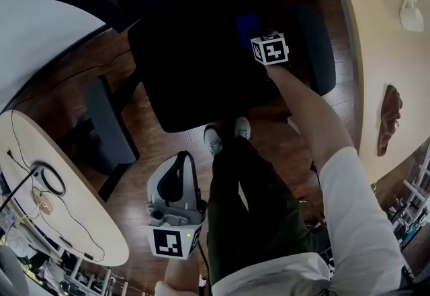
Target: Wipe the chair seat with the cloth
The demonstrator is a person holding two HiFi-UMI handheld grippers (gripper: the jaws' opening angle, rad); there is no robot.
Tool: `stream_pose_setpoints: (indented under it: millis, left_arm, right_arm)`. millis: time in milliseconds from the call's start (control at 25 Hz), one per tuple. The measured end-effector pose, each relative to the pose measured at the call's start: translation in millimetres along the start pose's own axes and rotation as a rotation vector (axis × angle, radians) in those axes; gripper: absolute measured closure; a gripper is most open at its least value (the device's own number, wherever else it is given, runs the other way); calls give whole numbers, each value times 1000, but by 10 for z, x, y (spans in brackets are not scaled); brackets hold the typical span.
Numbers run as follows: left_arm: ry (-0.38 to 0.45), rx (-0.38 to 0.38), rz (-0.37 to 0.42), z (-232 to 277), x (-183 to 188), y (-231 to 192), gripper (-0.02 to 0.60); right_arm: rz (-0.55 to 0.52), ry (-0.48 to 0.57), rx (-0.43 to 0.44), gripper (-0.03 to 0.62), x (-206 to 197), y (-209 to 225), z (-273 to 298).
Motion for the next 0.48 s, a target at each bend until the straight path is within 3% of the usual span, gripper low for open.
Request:
stream_pose_setpoints:
  millis: [200,480]
  left_arm:
    - [-2,-38,62,-102,7,45,517]
    - [-2,78,-2,-401,58,-212,517]
  right_arm:
    - [-43,18,42,502,45,-202,-75]
    - [-38,13,310,502,-268,-1968,88]
Point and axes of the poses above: the fingertips, and each gripper's own axes: z forward along the fingers, y to its right, x out of its top, the point moved 1 cm from there along -z, backward along the fingers, and after that the axes turned 8 degrees about z, right-handed, at the moved point
